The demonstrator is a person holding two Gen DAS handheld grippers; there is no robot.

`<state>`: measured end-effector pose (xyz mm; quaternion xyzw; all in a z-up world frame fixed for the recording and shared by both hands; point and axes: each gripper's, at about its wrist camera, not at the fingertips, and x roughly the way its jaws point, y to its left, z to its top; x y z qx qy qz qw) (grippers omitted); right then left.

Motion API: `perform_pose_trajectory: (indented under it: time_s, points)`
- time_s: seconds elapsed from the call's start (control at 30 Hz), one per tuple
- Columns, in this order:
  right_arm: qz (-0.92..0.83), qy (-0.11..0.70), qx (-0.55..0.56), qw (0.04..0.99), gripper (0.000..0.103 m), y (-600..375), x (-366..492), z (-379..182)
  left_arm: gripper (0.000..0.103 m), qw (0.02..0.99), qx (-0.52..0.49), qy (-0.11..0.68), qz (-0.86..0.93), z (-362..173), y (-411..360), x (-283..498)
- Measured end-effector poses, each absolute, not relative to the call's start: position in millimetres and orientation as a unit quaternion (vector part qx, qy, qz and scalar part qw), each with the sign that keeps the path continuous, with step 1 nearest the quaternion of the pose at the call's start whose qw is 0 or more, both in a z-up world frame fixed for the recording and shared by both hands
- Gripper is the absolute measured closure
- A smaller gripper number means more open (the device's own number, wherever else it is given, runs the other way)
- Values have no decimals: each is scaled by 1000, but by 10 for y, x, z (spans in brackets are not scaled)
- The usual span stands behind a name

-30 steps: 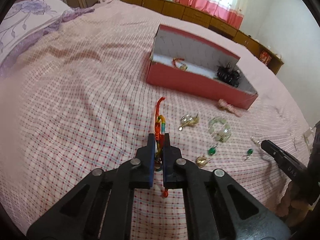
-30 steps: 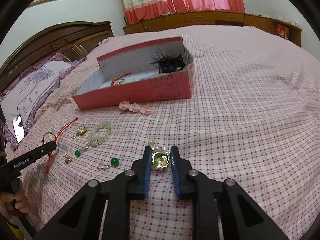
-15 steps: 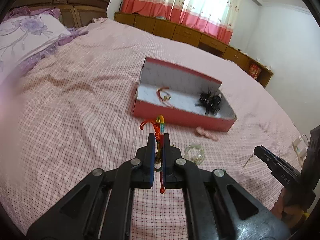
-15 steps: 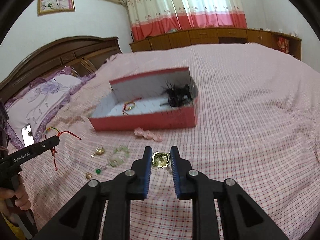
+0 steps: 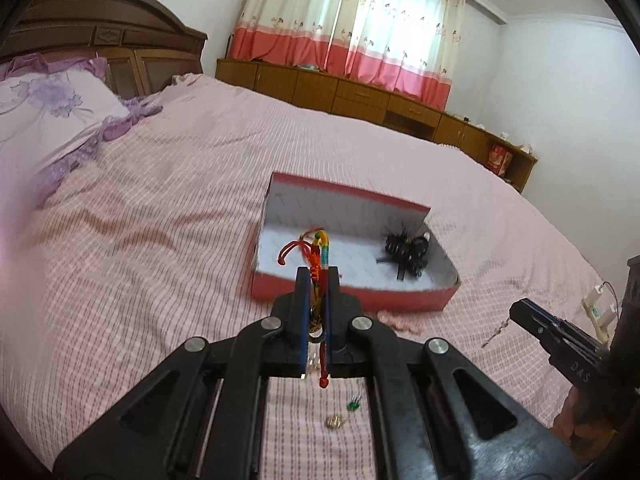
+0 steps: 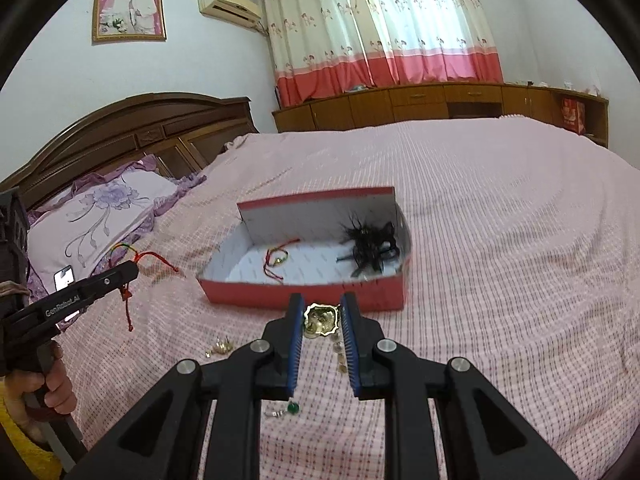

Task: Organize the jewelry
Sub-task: 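Carry the bracelet in the left gripper into the box while the right carries the gold pendant in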

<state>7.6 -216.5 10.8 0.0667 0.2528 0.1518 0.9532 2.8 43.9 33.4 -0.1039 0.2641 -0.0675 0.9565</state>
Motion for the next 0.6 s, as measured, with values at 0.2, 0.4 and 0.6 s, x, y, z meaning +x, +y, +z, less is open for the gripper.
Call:
perform_pose_trajectory:
  time_s: [0.2,0.4,0.6]
  points:
    - [154,239,63,957,82,-2118,254,218,103,962,-94,246,-73,429,391,209]
    - [153,227,60,960,82,-2089,481,313,103,965,-96,232,-79,512,360,416]
    - [148,221,52,963,82,-2053,729,355,103,966,-97,226,-83,533,330,661]
